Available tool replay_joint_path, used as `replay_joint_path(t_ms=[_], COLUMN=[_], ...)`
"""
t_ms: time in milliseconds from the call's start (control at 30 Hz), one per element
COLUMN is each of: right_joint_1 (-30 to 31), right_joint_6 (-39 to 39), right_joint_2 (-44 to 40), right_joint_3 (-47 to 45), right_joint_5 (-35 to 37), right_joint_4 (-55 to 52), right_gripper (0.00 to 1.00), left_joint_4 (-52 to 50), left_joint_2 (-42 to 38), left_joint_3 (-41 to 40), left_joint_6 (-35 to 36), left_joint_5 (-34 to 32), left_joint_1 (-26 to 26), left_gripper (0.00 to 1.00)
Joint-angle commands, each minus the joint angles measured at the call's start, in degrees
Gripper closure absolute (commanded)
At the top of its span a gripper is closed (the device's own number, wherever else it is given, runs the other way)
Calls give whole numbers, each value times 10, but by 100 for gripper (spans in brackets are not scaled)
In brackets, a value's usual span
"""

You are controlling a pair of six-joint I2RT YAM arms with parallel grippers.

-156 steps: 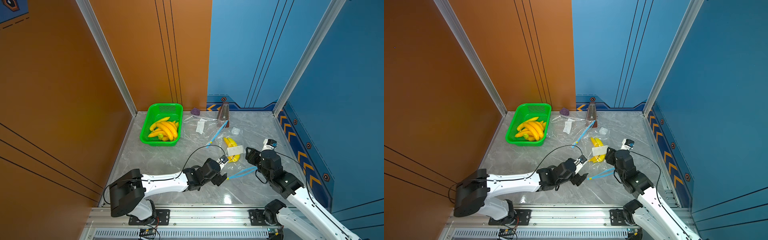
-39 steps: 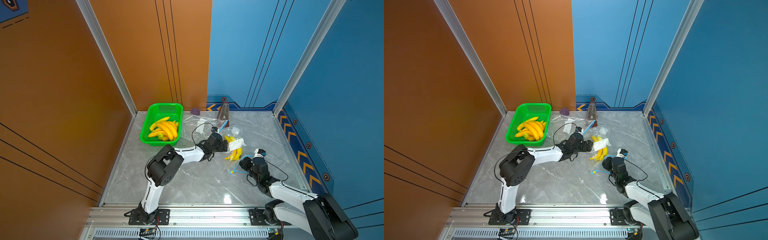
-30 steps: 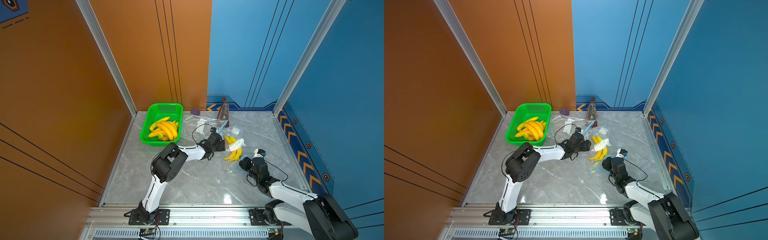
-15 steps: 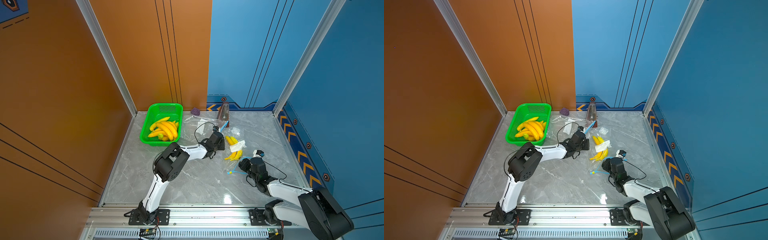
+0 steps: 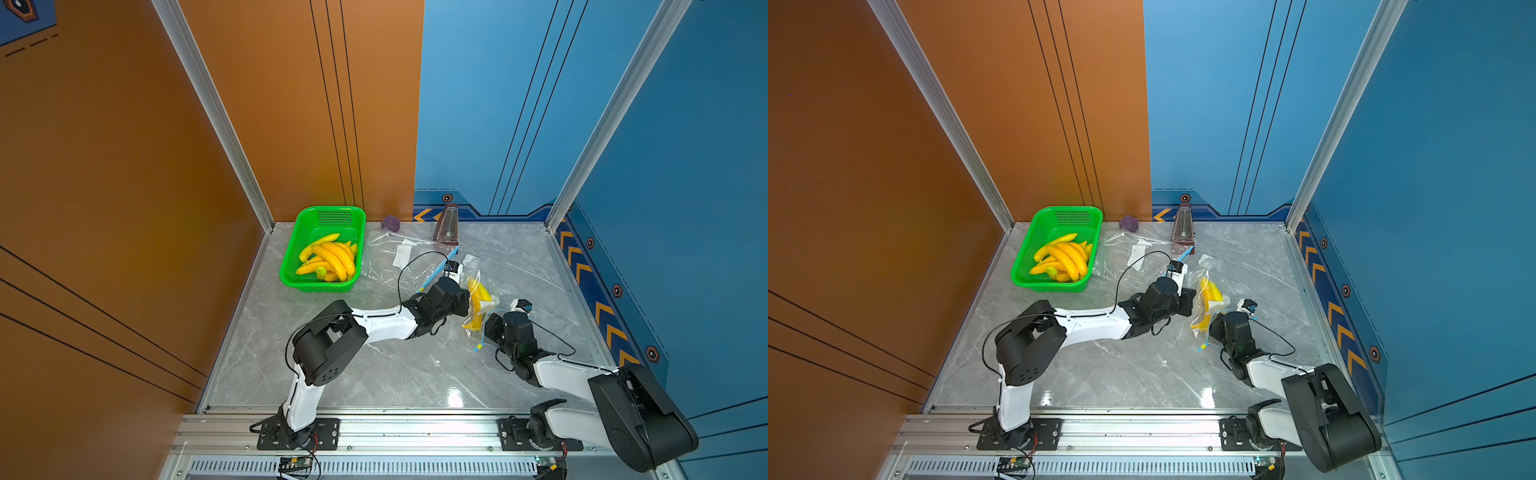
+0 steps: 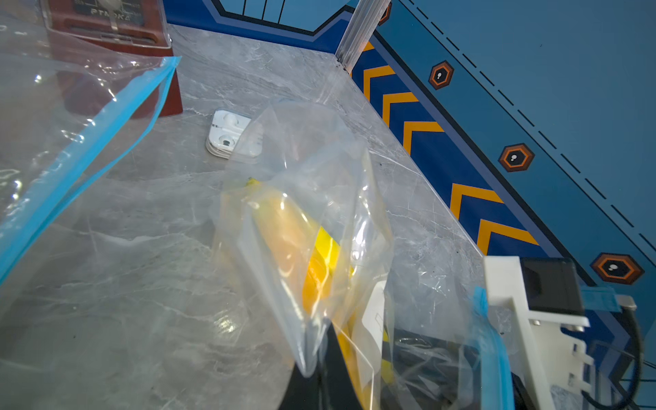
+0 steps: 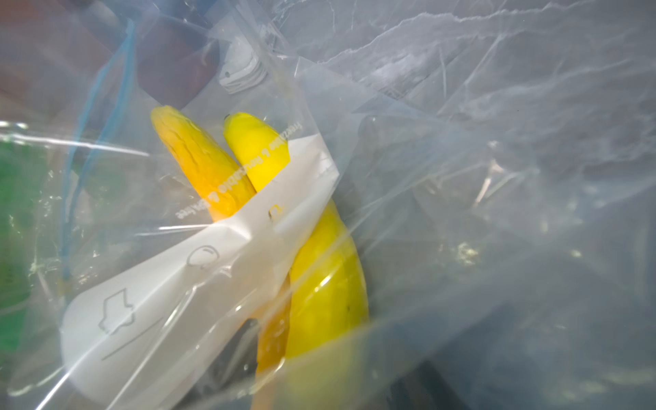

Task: Open the zip-top bag and take out the banana
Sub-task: Pick up the banana from the zipper food storage bag.

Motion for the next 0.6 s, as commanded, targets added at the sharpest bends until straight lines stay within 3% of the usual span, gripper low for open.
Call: replay_joint_path(t_ms=[0,267,400,567], right_joint_1=[6,45,71,79], right_joint_6=[-4,-10,-10,-10], right_joint_2=[7,21,32,44], right_joint_3=[22,65,95,118], right_joint_5=[26,97,134,145], right_joint_4=[-33,-137,-190,-222], right_gripper=[42,43,38,37], left_joint_4=[4,4,4,11], left_joint_2=[-3,-2,-3,-13], left_joint_3=[-18,-30,-30,-41], left_joint_6=[9,1,2,-4], left_joint_5=[-21,-23,-25,-28], left_joint_1=[7,19,21,27], left_gripper=[100,100,100,100])
